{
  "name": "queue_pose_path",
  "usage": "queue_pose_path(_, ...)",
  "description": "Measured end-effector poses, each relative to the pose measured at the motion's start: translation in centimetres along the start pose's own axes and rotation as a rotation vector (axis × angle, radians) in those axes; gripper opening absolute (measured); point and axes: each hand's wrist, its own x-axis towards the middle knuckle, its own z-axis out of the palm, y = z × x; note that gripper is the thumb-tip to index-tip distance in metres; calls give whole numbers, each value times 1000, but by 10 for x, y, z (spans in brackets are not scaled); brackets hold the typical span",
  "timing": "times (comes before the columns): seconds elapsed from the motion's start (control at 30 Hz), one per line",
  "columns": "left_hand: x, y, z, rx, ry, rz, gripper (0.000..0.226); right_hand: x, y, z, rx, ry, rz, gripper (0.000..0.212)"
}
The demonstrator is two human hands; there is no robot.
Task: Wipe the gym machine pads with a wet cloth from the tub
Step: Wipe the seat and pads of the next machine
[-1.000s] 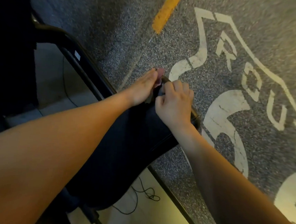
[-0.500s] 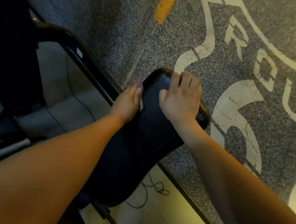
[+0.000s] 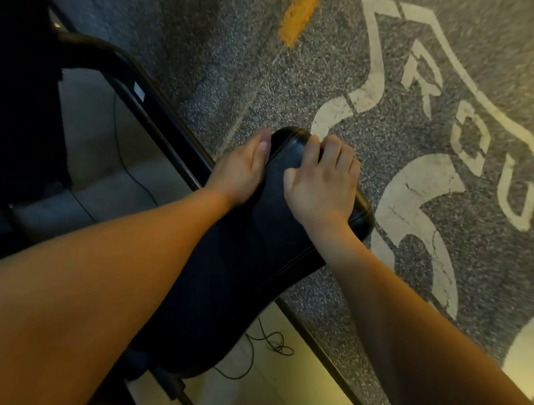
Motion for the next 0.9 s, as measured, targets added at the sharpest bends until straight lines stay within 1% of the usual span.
queue_pose_path(0.1, -24, -29, 7, 16, 1, -83, 51, -1, -1, 3, -19, 34, -26, 56)
queue_pose_path(0.2, -47, -53, 8, 47, -17, -104, 53, -1, 2, 5, -33, 67, -26, 55)
queue_pose_path(0.27, -67, -75, 6, 73, -32, -129, 52, -1, -1, 7, -49, 96, -87, 56)
queue_pose_path(0.37, -89, -98, 2, 109, -29, -154, 46, -1, -10, 7, -40, 123, -230, 54)
queue_pose_path(0.43, -87, -96, 1, 93, -13, -167, 42, 2, -15, 7, -15, 133, -241, 50)
queue_pose_path(0.47, -83, -90, 2, 64, -2, -150, 42, 3, -17, 8, -12, 134, -230, 49)
queue_pose_path(0.53, -73, -69, 7, 5, 1, -28, 48, 2, -20, 9, -38, 135, -216, 49)
queue_pose_path(0.6, -63, -50, 15, 48, -25, 144, 54, 2, -21, 10, -58, 123, -211, 49)
queue_pose_path(0.63, -60, -45, 19, 102, -41, 195, 56, 2, -21, 8, -59, 119, -214, 48)
queue_pose_path(0.7, -60, -52, 24, 200, -59, 225, 57, -1, -22, 7, -53, 137, -269, 41)
queue_pose_path(0.77, -68, -69, 23, 241, -45, 232, 57, -6, -30, 8, -13, 168, -388, 33)
queue_pose_path(0.83, -81, -90, 24, 263, -45, 211, 58, -14, -48, 10, 75, 140, -513, 28)
queue_pose_path(0.9, -97, -107, 25, 285, -43, 160, 59, -19, -68, 13, 156, 86, -601, 26)
